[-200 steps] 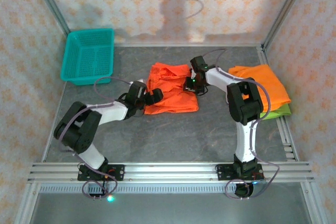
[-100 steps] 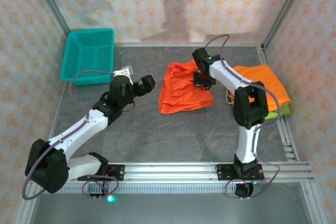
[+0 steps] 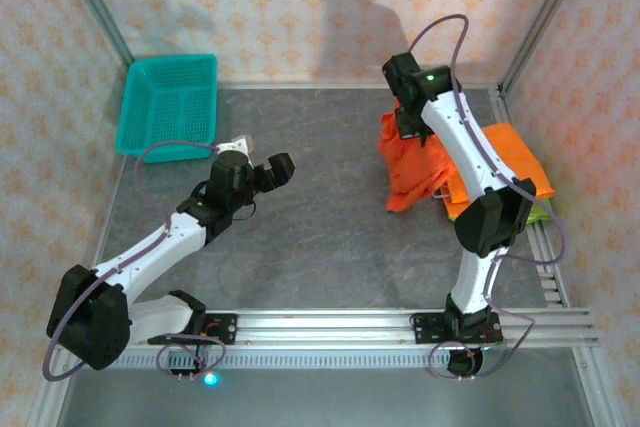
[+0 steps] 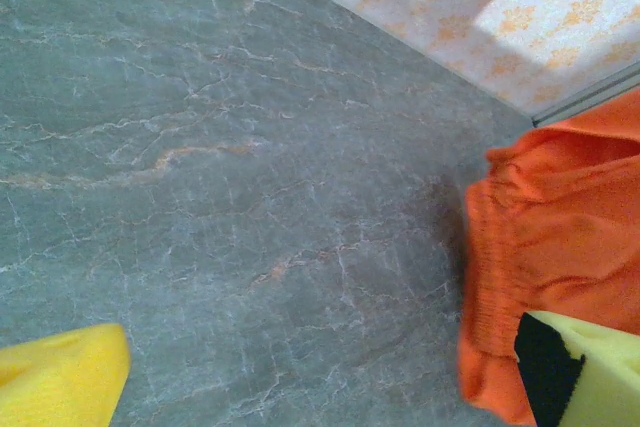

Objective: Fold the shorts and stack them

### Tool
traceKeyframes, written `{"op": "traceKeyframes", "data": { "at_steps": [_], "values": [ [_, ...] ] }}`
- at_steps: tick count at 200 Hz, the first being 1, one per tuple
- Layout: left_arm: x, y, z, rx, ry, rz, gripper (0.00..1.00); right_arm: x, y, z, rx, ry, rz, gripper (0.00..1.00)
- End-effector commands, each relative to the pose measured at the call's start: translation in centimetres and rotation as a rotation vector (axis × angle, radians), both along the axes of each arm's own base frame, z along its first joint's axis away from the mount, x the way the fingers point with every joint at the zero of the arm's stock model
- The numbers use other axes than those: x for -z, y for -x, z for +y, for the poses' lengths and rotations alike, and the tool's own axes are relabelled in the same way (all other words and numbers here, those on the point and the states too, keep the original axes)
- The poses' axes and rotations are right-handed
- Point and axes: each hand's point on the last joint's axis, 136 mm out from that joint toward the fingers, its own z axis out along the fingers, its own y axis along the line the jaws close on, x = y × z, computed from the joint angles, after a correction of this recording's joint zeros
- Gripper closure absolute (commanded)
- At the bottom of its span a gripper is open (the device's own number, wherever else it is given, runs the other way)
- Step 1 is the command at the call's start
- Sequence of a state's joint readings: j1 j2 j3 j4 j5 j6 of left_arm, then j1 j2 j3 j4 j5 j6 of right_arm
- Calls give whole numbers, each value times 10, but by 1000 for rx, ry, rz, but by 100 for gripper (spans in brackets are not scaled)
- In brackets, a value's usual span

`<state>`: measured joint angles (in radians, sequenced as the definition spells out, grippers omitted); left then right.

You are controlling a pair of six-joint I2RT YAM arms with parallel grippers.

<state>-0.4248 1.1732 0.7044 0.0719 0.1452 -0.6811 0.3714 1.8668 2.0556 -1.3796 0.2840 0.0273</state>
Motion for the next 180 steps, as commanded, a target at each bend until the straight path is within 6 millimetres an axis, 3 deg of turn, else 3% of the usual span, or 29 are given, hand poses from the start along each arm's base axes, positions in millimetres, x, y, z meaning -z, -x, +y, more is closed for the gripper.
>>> {"op": "traceKeyframes", "data": {
  "at_steps": [1, 31, 105, 143, 167, 180],
  "values": [
    [-11, 0, 4, -13, 14, -42, 0, -36, 23, -28, 18, 103, -6, 100],
    [-13, 0, 5, -20, 12, -50, 0, -54, 31, -50, 38, 130, -35, 100],
    [-13, 0, 8, -29, 0, -44, 0, -73, 35, -132, 170, 241, -89, 100],
    [-14, 0, 11, -33, -26, -37, 0, -45, 28, -182, 268, 337, -52, 99],
    [-17, 6, 19, -58, -40, -47, 0, -30, 28, -228, 388, 508, -20, 84],
    [-18, 11, 24, -69, -48, -54, 0, -34, 31, -252, 493, 590, -45, 72]
  ]
}}
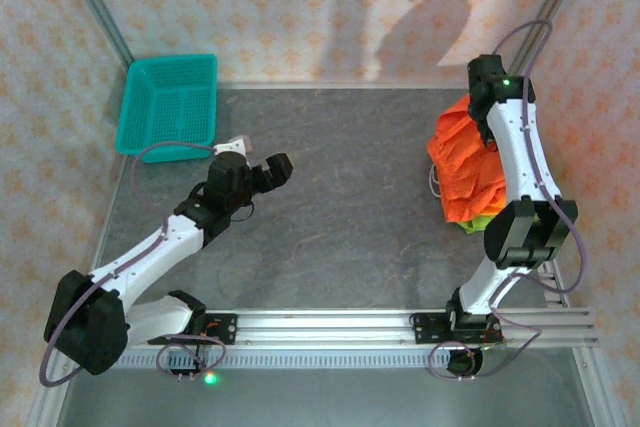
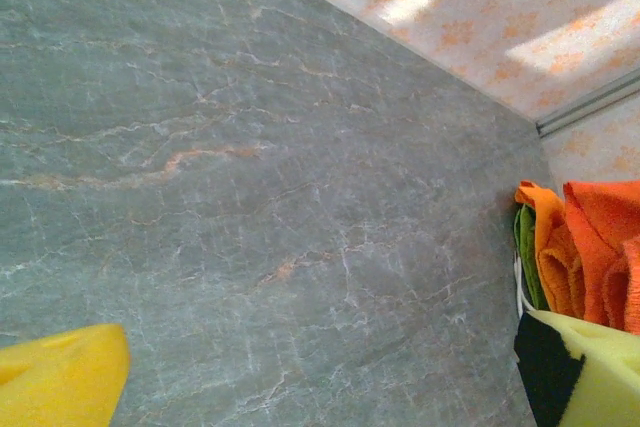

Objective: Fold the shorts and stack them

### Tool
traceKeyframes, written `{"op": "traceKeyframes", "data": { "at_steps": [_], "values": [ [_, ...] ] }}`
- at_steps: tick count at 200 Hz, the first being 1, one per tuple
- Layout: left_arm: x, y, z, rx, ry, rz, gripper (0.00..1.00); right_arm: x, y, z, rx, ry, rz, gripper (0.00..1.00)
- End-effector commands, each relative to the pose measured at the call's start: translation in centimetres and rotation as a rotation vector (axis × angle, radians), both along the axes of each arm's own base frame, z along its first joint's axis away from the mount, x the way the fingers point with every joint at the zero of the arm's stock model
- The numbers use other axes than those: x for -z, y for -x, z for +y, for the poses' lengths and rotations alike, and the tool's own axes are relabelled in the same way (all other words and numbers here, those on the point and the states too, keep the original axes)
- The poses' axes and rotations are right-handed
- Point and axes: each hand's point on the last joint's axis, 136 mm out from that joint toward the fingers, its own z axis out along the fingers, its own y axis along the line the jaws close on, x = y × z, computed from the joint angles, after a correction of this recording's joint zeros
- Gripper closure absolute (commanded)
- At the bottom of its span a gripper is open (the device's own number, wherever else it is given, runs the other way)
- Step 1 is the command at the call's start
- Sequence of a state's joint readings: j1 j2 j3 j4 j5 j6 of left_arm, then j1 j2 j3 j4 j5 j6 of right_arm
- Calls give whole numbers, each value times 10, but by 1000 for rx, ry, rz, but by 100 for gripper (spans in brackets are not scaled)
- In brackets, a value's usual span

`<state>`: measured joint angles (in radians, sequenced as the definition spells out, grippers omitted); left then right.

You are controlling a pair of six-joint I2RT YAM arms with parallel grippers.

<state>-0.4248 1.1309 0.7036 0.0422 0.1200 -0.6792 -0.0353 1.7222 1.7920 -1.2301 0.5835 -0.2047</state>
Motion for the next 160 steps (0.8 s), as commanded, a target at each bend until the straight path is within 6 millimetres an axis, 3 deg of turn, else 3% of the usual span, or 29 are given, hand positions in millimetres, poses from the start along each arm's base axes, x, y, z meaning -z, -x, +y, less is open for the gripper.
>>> {"op": "traceKeyframes", "data": {
  "at_steps": [1, 15, 28, 34, 55, 70, 90, 118, 160],
  "values": [
    [-10, 6, 17, -49, -41, -38, 0, -23, -4, -53, 168, 253, -85, 70],
    [-8, 12, 24, -62, -56, -36, 0, -28, 0, -66, 257, 205, -159, 60],
    [-5, 17, 32, -81, -91, -33, 0, -37, -4, -64, 280, 150, -241, 33],
    [-5, 20, 38, -102, -115, -27, 0, -39, -6, -59, 277, 91, -277, 28],
    [-15, 33, 71, -201, -253, -33, 0, -50, -13, -26, 220, -173, -457, 21],
    [-30, 45, 103, -301, -378, -79, 0, -50, -20, 15, 101, -430, -596, 14],
    [-47, 66, 145, -452, -540, -145, 0, -48, -19, 54, -21, -645, -731, 9],
    [-41, 82, 184, -613, -654, -185, 0, -21, -6, 82, -124, -785, -860, 5],
    [8, 77, 208, -718, -657, -180, 0, 44, 12, 98, -269, -791, -915, 1]
  ]
}}
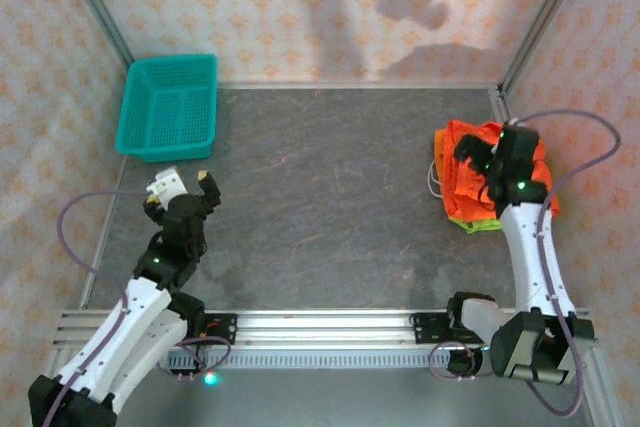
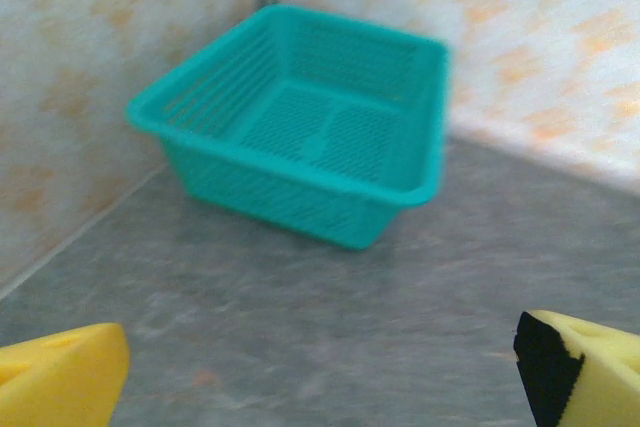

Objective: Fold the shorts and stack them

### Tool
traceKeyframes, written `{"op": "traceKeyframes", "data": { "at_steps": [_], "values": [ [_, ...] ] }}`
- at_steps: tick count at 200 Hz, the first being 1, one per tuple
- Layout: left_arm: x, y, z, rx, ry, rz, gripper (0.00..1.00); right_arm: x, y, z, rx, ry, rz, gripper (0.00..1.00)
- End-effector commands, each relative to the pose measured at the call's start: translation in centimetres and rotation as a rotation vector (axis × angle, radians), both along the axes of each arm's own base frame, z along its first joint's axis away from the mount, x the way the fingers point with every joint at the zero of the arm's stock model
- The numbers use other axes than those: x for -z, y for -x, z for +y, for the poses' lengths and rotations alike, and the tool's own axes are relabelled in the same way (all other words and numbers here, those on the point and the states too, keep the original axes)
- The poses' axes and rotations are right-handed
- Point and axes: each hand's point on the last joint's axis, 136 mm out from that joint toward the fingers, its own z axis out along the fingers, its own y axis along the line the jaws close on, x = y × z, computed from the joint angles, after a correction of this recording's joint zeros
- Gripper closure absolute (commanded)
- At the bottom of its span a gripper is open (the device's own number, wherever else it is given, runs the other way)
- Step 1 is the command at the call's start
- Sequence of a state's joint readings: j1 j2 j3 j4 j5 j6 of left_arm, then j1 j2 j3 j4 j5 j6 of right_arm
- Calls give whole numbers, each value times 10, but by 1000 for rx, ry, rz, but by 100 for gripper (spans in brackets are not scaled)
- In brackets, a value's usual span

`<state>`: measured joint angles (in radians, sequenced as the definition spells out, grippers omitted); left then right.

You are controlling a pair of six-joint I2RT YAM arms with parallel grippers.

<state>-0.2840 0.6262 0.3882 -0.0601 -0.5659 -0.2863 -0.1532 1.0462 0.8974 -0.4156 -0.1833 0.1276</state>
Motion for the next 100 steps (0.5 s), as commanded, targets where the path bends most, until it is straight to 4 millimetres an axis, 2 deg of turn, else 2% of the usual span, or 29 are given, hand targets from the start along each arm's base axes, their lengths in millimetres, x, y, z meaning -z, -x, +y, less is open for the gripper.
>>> {"op": "traceKeyframes", "data": {
  "at_steps": [1, 34, 59, 74, 77, 100],
  "values": [
    [8, -1, 20, -112, -56, -52, 0, -4, -16, 18, -118, 3, -209, 1],
    [33, -16, 25, -140, -98, -36, 0, 42, -18, 11, -122, 121, -241, 1],
    [51, -36, 21, -116, -121, -10, 0, 63, -28, 9, -123, 194, -248, 0],
    [53, -47, 18, -99, -119, -7, 0, 69, -36, 13, -132, 214, -267, 0],
    [54, -50, 17, -91, -115, -10, 0, 77, -37, 14, -137, 214, -248, 0],
    [54, -65, 12, -43, -151, 30, 0, 94, -48, 20, -150, 186, -236, 0]
  ]
}}
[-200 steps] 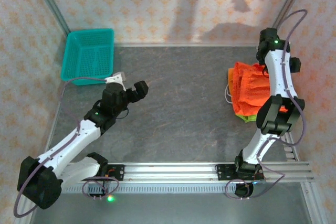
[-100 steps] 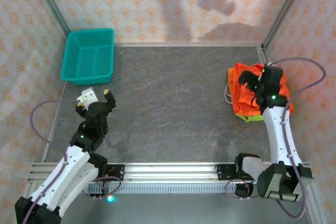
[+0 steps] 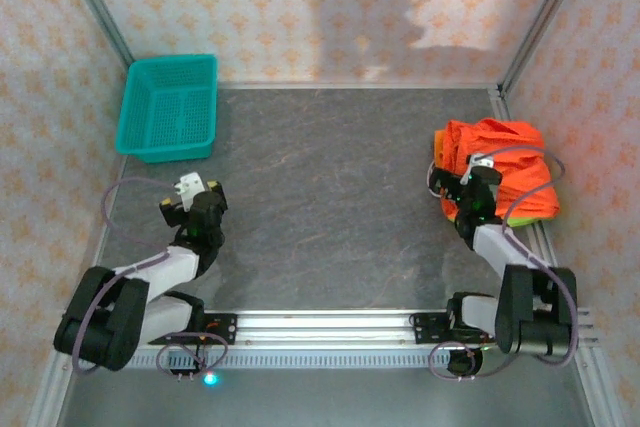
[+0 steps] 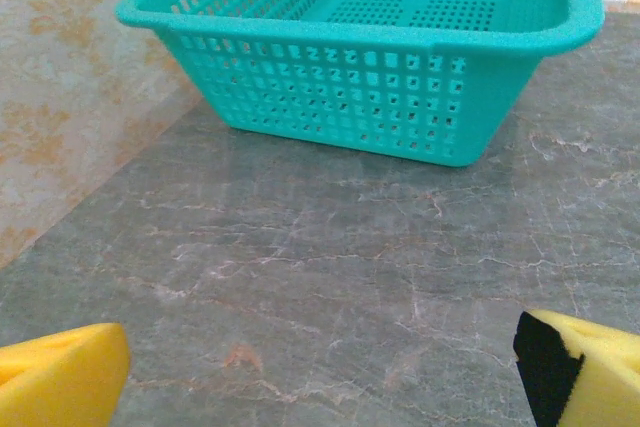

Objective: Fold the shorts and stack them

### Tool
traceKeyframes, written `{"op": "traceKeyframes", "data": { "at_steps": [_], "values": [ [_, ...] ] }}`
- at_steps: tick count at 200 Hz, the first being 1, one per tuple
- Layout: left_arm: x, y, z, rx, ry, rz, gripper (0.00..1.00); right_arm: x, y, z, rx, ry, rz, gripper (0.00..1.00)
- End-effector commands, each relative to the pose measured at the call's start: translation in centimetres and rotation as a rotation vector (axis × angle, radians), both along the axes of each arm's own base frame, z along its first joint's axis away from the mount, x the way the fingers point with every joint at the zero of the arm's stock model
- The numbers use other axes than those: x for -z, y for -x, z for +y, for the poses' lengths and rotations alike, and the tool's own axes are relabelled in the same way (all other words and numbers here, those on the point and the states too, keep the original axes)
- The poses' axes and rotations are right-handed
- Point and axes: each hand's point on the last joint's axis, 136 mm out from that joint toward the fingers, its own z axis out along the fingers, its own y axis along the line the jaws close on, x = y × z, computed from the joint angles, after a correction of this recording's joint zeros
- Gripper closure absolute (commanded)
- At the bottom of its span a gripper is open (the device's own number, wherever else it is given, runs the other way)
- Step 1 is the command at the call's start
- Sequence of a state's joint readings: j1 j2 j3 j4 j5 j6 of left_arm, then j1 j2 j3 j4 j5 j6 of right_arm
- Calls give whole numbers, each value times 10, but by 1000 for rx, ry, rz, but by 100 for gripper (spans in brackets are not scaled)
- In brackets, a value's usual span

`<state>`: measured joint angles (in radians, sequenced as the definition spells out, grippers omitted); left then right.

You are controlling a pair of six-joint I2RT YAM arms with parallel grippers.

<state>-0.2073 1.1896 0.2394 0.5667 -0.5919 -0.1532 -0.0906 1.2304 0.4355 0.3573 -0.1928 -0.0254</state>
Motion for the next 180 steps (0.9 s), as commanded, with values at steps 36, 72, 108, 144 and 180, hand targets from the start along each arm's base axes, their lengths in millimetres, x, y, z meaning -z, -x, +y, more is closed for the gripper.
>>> {"op": "traceKeyframes", "data": {
  "at_steps": [36, 72, 108, 144, 180],
  "values": [
    [-28, -35, 1, 73, -4, -124, 0, 0, -31, 10, -34, 22, -141, 1],
    [-13, -57, -7, 141, 6, -65, 0, 20, -36, 14, -46, 45, -108, 1],
    [6, -72, -13, 178, 18, 22, 0, 19, -37, 14, -42, 48, -115, 1],
    [5, -73, -8, 169, 28, 9, 0, 19, -37, 13, -28, 59, -114, 1],
    [4, -73, -8, 169, 26, 2, 0, 19, -38, 13, -29, 59, -114, 1]
  ]
}}
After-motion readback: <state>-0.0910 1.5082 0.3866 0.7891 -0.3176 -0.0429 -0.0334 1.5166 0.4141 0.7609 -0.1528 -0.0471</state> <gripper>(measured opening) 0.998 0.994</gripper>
